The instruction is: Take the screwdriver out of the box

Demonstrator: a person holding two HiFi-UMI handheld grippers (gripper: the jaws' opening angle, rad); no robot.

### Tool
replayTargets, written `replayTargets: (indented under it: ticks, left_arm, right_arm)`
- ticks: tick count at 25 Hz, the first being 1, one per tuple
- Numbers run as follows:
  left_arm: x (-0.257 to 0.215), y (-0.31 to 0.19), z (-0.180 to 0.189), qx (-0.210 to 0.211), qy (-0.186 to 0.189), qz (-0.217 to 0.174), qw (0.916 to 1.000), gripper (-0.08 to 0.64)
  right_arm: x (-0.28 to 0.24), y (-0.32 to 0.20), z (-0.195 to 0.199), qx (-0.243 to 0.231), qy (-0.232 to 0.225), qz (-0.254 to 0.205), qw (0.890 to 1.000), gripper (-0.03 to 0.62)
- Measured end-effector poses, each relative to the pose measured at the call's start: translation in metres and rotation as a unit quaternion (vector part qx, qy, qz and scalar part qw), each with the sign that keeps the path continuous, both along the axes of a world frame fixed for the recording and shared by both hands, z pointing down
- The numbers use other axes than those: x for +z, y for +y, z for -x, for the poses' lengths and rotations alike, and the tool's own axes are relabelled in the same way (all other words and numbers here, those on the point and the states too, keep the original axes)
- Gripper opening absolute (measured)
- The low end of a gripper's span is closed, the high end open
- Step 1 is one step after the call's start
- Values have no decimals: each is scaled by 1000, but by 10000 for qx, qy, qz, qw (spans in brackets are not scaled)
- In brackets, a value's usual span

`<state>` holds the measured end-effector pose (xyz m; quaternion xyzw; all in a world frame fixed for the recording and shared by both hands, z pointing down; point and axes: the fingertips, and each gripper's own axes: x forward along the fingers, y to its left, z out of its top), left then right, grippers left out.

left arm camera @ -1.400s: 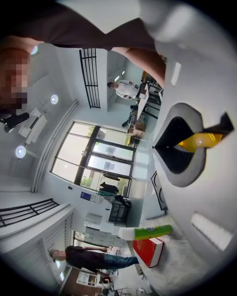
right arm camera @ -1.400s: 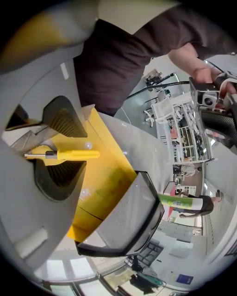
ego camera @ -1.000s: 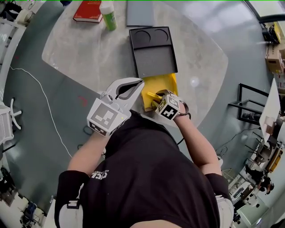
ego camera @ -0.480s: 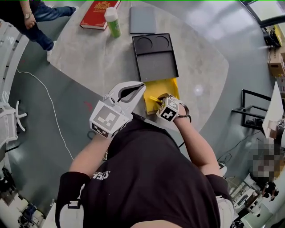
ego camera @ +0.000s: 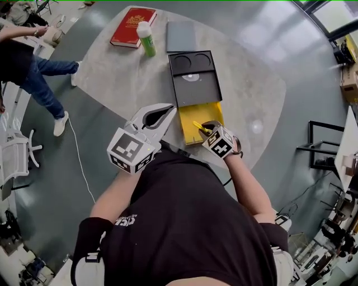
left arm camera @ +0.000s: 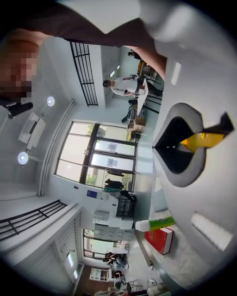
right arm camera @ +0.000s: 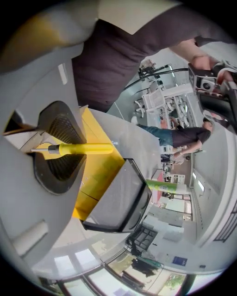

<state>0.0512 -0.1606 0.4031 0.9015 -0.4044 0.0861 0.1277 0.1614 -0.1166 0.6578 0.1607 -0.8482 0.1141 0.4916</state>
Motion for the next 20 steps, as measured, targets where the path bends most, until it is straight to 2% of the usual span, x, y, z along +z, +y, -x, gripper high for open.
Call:
replayTargets:
  ticks: [4,9,17,20]
  left_arm:
    - [-7,0,4,-18,-9,-23,10000,2]
    - [-13,-7,13,34,-20,-29,10000,2]
    - [-22,-29,42,122,-80,-113,9998,2]
    - [-27,-34,51,183,-80,-138,9997,2]
  right_arm:
    - [-23,-3,-8,564,-502,-3,9971,80]
    - [-47,-10,-13,1135,-877,-139,9896,80]
    - [-106,-35,0,1761,-1491,-538,9715,80]
    - [-137,-45,4,1981,-1818,-747,9603,80]
